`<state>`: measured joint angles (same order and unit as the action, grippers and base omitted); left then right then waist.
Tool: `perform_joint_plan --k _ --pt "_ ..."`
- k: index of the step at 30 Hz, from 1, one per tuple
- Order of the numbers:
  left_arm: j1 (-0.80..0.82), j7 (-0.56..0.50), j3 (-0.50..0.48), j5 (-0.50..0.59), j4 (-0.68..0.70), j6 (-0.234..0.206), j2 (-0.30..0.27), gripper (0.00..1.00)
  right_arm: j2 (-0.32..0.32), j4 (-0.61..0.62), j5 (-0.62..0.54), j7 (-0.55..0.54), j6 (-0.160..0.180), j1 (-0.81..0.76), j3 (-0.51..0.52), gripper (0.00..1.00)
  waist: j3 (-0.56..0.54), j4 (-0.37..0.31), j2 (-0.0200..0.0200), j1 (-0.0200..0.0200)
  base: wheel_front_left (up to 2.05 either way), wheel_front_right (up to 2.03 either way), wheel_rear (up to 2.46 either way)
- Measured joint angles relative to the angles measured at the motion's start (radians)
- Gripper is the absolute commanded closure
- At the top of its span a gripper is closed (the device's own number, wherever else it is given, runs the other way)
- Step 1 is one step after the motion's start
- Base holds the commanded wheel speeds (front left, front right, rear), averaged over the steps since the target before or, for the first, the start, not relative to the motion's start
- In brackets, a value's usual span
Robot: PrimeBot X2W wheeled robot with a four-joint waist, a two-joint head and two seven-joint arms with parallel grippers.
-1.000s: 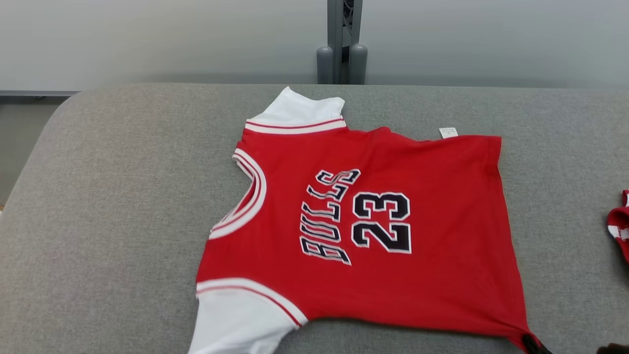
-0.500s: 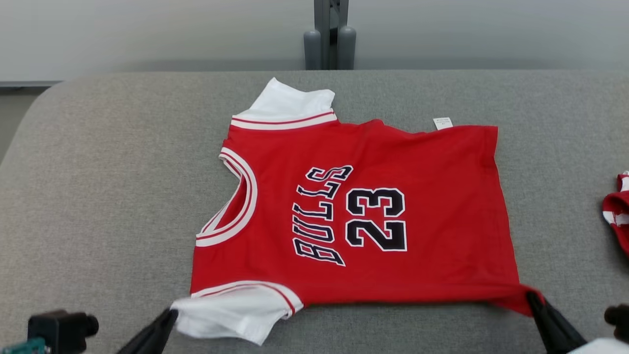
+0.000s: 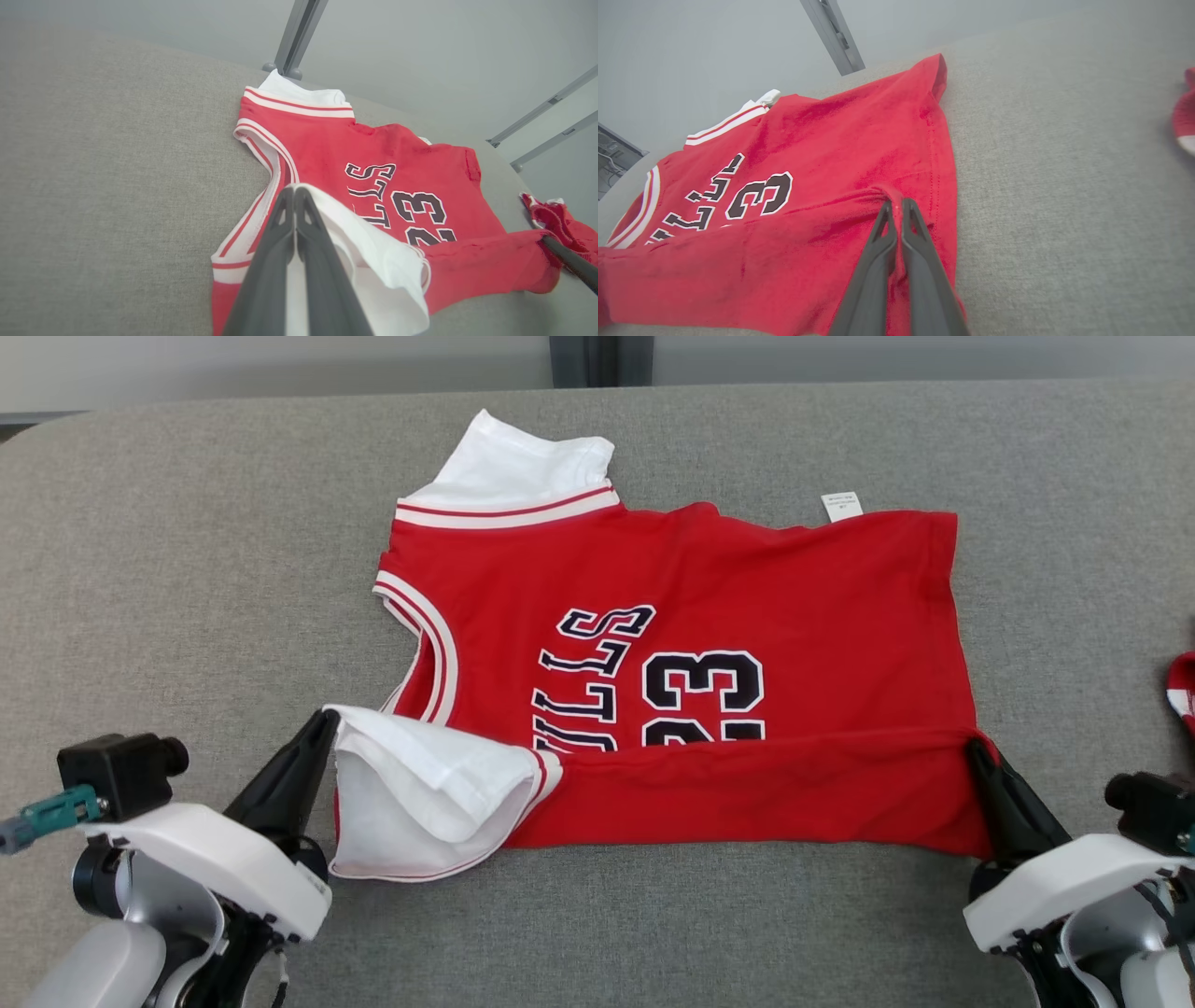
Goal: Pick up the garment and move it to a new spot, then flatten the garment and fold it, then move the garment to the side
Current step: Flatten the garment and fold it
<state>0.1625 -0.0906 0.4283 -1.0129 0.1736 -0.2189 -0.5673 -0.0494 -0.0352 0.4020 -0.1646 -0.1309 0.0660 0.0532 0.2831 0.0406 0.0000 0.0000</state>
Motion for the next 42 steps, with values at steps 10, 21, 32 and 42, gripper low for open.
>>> perform_joint_plan --k 10,21,32,42 --pt "0.181 0.026 0.039 0.016 -0.271 0.1 0.087 1.0 0.001 -0.146 -0.044 0.034 0.0 0.132 -0.054 1.0 0.057 -0.004 0.0 0.0 0.0 0.0 0.0" --pt "0.2 0.181 0.01 0.038 -0.388 0.108 0.147 0.0 0.002 -0.134 0.003 0.161 0.0 0.11 -0.014 0.0 0.026 -0.003 0.0 0.0 0.0 0.0 0.0" --pt "0.13 0.342 -0.063 0.223 -0.272 -0.017 0.121 0.0 0.001 -0.006 -0.123 0.293 0.0 0.078 0.024 0.0 -0.041 -0.019 0.0 0.0 0.0 0.0 0.0" --pt "-0.023 0.35 -0.109 0.37 -0.143 -0.06 0.142 0.0 0.001 0.031 -0.236 0.308 0.0 -0.016 -0.007 0.0 -0.11 -0.012 0.0 0.0 0.0 0.0 0.0"
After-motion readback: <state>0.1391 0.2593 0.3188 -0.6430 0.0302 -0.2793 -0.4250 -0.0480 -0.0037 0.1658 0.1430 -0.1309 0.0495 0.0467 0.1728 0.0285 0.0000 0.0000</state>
